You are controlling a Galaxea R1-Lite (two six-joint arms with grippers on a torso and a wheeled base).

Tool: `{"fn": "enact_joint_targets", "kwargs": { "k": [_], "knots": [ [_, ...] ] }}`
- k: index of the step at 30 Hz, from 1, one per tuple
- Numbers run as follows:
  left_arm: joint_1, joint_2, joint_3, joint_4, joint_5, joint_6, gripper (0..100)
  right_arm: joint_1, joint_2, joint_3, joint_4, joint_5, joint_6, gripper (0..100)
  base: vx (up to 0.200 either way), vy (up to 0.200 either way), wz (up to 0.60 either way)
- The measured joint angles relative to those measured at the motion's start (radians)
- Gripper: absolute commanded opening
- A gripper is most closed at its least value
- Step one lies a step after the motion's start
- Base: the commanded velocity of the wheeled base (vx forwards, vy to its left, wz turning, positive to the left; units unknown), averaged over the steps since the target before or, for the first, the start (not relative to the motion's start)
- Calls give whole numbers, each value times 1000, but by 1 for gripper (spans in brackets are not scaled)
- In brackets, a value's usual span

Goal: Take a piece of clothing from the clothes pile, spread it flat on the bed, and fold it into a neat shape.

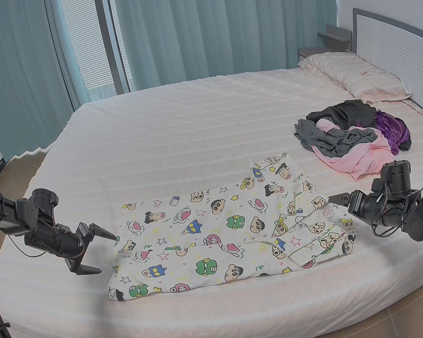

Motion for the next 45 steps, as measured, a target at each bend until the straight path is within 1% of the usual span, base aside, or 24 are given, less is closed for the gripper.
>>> {"fn": "enact_joint_targets", "kwargs": {
  "k": [2,4,13,17,31,37,41,45],
  "knots": [
    [11,-30,36,-2,-42,-18,100,0,-21,24,1,-10,2,100,200,0,0],
    [18,-54,55,-1,-60,-27,100,1,-41,46,2,-17,4,100,200,0,0],
    [28,-108,86,2,-70,-31,100,13,-90,100,0,-38,13,100,200,0,0],
    [28,-113,88,1,-71,-33,100,24,-93,102,0,-44,36,100,0,0,0],
    [30,-114,92,-3,-74,-37,100,61,-102,104,0,-45,38,100,0,0,0],
    [28,-114,93,-2,-73,-40,100,63,-98,101,0,-46,38,100,0,-200,0],
    [27,-114,93,-5,-73,-39,100,64,-97,101,-1,-46,38,100,0,0,0],
    [27,-114,91,-46,-69,-39,100,64,-96,99,-1,-46,37,100,0,0,0]
  ]
}}
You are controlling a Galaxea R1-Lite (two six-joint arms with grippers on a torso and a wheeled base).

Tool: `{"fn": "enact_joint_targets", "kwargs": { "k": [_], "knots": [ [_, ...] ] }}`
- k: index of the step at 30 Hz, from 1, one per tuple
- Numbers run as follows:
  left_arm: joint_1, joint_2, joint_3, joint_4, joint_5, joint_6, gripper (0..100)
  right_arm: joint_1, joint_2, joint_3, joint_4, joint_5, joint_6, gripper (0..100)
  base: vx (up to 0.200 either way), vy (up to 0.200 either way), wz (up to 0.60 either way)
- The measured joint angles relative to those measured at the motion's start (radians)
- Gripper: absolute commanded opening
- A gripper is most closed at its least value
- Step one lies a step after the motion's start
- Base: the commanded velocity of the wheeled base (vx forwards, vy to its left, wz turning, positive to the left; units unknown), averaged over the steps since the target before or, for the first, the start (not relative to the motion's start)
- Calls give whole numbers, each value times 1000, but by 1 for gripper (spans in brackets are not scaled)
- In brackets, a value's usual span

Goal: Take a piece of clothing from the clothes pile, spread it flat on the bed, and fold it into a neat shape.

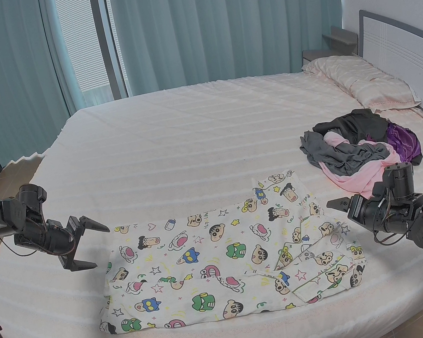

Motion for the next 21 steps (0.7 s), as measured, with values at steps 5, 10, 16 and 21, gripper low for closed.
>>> {"fn": "enact_joint_targets", "kwargs": {
  "k": [5,10,16,21],
  "knots": [
    [-1,21,-21,-82,10,3,100,5,0,-2,0,-3,0,100,0,0,0],
    [-3,77,-101,-125,46,6,100,17,0,-3,1,-12,-1,100,0,0,0],
    [-9,180,-269,-131,92,6,100,31,0,-4,1,-18,-2,100,0,0,0],
    [-26,280,-383,-134,115,6,100,49,0,-4,2,-20,-3,100,0,0,0]
  ]
}}
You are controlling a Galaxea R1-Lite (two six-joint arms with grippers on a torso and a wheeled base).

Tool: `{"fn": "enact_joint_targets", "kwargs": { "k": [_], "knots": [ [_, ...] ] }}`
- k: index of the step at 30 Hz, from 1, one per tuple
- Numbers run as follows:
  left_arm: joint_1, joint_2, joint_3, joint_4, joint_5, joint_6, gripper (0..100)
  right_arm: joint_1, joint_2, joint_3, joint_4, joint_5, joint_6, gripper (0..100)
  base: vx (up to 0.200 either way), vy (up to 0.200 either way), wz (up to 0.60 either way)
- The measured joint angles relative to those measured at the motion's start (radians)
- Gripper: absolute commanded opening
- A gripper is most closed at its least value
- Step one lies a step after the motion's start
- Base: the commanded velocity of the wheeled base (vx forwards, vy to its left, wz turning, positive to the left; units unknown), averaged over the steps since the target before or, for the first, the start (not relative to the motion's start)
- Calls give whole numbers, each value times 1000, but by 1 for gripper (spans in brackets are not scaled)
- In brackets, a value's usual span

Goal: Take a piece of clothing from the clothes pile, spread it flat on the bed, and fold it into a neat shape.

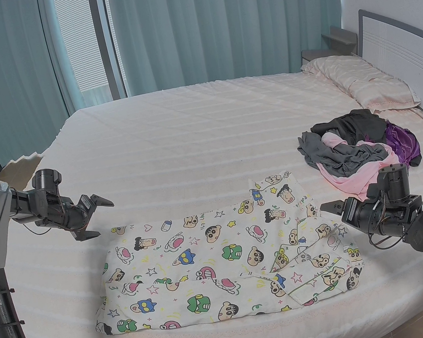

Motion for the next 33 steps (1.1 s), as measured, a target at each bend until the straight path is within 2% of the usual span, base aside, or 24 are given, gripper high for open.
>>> {"fn": "enact_joint_targets", "kwargs": {
  "k": [5,13,29,33],
  "knots": [
    [-31,82,-88,1,22,-1,100,14,0,0,1,-1,0,100,0,0,0],
    [-66,135,-157,3,56,-1,100,19,2,0,1,0,0,100,0,0,0],
    [-54,148,-182,7,97,6,100,19,13,0,1,1,0,100,0,0,0],
    [-55,147,-182,62,106,6,100,18,23,1,0,0,0,100,0,0,0]
  ]
}}
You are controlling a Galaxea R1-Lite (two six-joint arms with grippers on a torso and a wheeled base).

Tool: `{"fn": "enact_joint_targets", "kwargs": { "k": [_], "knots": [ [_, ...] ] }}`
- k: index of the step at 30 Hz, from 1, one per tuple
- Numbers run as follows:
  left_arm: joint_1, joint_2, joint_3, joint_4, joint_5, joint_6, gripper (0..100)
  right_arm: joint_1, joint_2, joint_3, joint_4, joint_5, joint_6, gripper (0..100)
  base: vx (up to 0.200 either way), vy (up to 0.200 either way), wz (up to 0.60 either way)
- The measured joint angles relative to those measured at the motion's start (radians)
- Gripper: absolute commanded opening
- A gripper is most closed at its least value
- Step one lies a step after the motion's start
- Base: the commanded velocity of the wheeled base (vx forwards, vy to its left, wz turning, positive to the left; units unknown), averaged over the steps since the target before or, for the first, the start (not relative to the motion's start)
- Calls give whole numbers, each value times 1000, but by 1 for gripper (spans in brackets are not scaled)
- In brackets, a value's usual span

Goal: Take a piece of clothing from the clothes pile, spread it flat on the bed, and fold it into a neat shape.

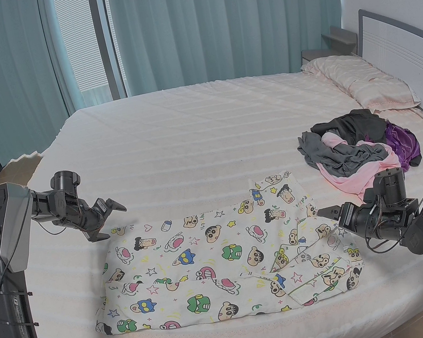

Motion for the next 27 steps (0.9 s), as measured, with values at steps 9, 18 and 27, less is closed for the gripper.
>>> {"fn": "enact_joint_targets", "kwargs": {
  "k": [9,18,27],
  "knots": [
    [8,-11,2,22,1,0,100,-1,13,-1,0,-1,0,100,133,0,0],
    [9,-4,10,17,2,22,100,0,18,-2,-1,0,0,100,0,0,0],
    [3,4,2,14,2,23,100,0,23,-3,-2,0,0,100,0,0,0]
  ]
}}
